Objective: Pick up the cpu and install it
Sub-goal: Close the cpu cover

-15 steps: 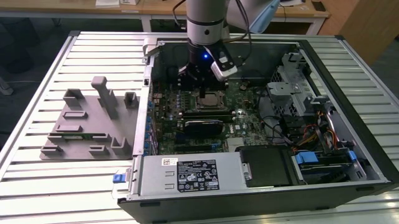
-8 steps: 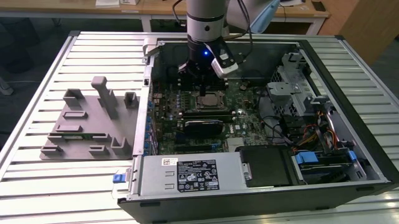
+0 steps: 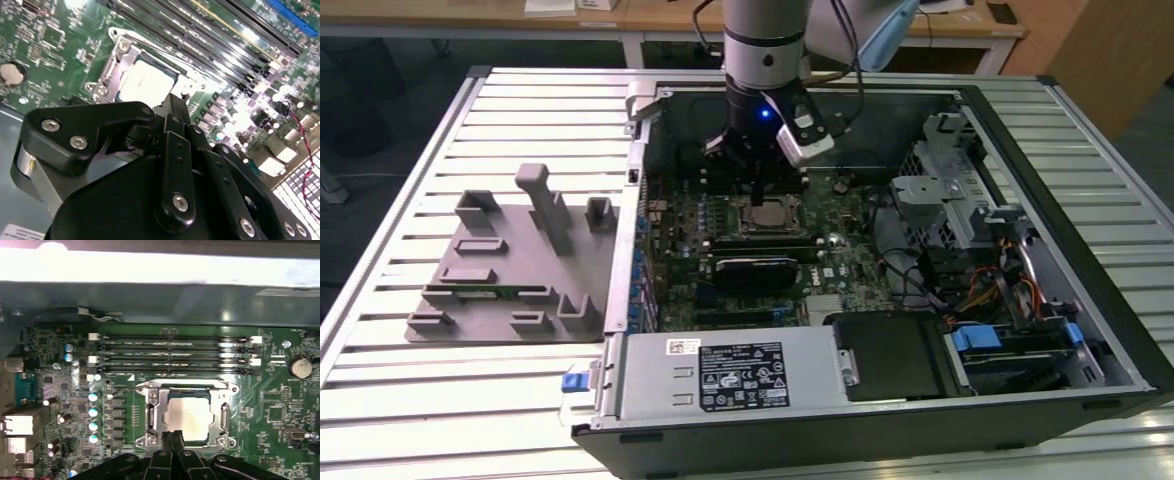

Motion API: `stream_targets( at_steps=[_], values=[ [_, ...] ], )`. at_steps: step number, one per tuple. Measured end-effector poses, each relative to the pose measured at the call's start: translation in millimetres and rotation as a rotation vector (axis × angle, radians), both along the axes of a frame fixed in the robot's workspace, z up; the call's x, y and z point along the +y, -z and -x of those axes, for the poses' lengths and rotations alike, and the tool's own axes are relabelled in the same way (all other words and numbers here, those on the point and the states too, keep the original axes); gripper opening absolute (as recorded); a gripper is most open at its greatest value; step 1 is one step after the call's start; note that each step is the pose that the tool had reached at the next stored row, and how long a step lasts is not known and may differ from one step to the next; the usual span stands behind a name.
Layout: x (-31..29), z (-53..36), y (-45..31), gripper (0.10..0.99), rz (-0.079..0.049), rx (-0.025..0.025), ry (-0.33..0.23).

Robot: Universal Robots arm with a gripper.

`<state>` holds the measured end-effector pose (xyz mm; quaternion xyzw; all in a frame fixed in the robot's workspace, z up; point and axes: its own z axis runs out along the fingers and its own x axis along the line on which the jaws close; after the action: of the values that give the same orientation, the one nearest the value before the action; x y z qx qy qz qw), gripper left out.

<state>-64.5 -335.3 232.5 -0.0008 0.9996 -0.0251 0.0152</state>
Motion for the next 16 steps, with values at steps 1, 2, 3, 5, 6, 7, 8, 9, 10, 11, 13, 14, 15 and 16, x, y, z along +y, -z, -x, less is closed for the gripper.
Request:
stream_targets(
  at_steps=[1, 2, 3, 5, 6, 7, 8, 9, 10, 11, 13, 14, 15, 16],
  values=[
    [0.0, -1.9, 0.0, 0.106, 0.0, 0.0, 0.0],
    [0.0, -4.1, 0.0, 0.106, 0.0, 0.0, 0.0],
    [0.0, -6.6, 0.0, 0.106, 0.0, 0.0, 0.0],
    [0.0, -11.8, 0.0, 0.106, 0.0, 0.0, 0.0],
    [0.0, -14.1, 0.0, 0.106, 0.0, 0.0, 0.0],
    [0.0, -16.3, 0.0, 0.106, 0.0, 0.0, 0.0],
    [0.0, -18.1, 0.0, 0.106, 0.0, 0.0, 0.0],
    [0.0, -19.4, 0.0, 0.106, 0.0, 0.0001, 0.0],
    [-0.1, -19.8, 0.0, 0.106, 0.0, 0.0, 0.0],
    [0.0, -19.8, -0.3, 0.106, 0.0, 0.0002, 0.0],
    [0.0, -19.8, -2.8, 0.106, 0.0, 0.0002, 0.0],
    [0.0, -19.8, -4.6, 0.106, 0.0, 0.0002, 0.0],
    [0.0, -19.9, -6.0, 0.106, 0.0, 0.0001, 0.0],
    [0.0, -19.9, -6.4, 0.106, 0.0, 0.0001, 0.0]
  ],
)
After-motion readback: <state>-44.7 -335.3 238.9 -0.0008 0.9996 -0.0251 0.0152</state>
